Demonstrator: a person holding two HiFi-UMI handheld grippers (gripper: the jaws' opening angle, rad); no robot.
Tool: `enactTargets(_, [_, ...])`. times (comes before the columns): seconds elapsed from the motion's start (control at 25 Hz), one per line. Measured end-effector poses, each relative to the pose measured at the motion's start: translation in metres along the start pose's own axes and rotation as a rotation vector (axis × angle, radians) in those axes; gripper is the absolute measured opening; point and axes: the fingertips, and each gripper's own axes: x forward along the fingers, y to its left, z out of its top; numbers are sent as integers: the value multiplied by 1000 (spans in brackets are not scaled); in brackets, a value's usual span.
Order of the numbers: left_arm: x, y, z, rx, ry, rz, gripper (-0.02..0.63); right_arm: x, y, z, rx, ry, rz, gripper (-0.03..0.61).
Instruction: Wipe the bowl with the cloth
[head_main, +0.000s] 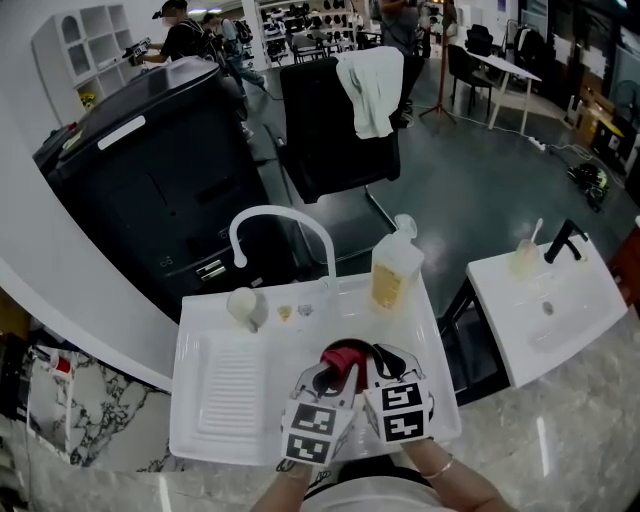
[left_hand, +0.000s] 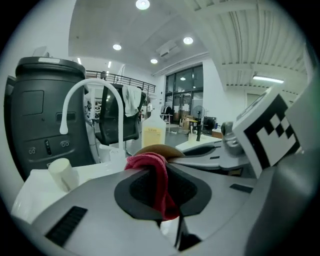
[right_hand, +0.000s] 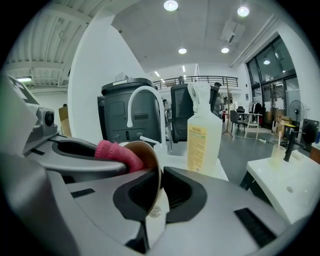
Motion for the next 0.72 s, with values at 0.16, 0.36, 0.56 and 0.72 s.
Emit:
enactTargets(0.16, [13,2,-12,58,60,19,48,-1,-1,-6,-6,15,-4,29])
enactTargets(0.36, [18,7,-25,205,155,89,47,3,-8,-16,3,31,-26,34])
enactTargets(0.56, [4,15,-30,215,158,128,48,9,-13,-21,21,44,-33,25])
enactTargets(0.72, [-11,29,-28,174,142,155,48,14,-16,-24,45,50,-26,23])
